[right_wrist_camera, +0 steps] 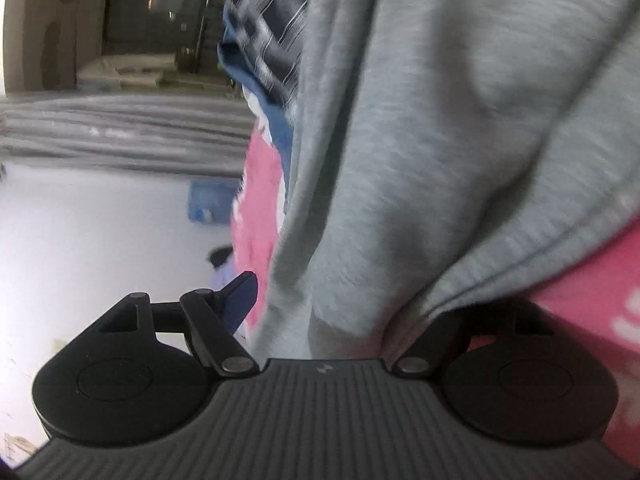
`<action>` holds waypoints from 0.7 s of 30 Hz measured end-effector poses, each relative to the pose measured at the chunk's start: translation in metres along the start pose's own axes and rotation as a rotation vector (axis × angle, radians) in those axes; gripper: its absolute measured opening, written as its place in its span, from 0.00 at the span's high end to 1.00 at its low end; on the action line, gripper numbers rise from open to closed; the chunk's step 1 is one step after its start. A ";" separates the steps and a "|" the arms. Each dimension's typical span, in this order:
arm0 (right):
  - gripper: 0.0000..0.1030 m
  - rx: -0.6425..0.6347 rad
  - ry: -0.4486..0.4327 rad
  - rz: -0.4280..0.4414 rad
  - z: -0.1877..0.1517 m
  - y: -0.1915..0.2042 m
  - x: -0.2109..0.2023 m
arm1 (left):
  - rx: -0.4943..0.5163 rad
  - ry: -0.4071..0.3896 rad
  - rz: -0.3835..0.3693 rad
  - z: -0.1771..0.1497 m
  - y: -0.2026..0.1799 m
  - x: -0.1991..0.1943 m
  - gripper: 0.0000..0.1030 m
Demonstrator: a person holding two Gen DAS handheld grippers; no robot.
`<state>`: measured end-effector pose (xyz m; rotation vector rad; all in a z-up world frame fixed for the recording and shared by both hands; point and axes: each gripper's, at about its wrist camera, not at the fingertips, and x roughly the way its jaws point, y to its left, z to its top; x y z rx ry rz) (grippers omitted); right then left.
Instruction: Fold clothes
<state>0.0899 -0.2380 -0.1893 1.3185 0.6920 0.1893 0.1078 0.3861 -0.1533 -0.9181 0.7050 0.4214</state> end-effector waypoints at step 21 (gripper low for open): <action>0.91 -0.086 0.073 -0.166 -0.016 0.021 -0.084 | 0.087 -0.010 0.236 -0.027 0.006 -0.165 0.88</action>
